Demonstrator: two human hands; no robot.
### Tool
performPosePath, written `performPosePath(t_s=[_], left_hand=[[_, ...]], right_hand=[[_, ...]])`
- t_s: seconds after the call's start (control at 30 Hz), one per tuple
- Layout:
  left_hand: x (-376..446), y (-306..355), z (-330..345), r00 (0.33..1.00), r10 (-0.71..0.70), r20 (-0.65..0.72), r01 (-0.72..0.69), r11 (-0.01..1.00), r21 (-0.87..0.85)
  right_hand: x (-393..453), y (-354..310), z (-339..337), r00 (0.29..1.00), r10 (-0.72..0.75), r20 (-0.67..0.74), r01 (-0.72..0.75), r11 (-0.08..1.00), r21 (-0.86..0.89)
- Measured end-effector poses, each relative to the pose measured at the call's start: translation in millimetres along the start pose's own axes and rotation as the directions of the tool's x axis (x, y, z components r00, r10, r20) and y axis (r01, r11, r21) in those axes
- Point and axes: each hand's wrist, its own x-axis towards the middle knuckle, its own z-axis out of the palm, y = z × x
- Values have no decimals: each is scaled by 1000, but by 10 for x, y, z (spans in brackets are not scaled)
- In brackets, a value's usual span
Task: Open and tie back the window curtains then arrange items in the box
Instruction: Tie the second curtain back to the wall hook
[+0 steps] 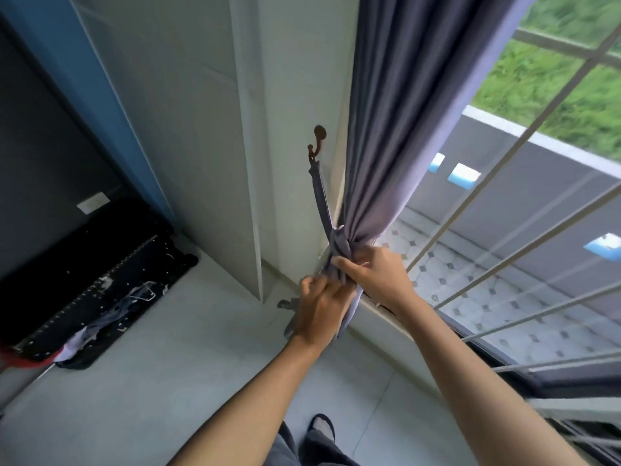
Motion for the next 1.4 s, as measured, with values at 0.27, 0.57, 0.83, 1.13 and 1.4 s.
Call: performPosePath(t_s=[0.27, 0.57, 0.83, 1.13, 1.4], left_hand=[[-275, -44, 108, 991, 124, 50, -104, 951, -291], [189, -18, 183, 807, -450, 383, 590, 576, -565], [864, -233, 469, 729, -324, 603, 679, 457, -574], [996, -394, 724, 725, -214, 655, 517, 797, -312], [974, -546, 661, 632, -201, 749, 692, 582, -428]], right_hand=[[84, 64, -121, 991, -131, 22, 133, 973, -186], [-12, 69, -135, 993, -118, -5, 115, 980, -164], [-29, 91, -122, 991, -38, -129, 30, 997, -64], [68, -198, -81, 993, -39, -114, 39, 999, 0], [74, 430, -215, 997, 71, -10, -71, 995, -66]])
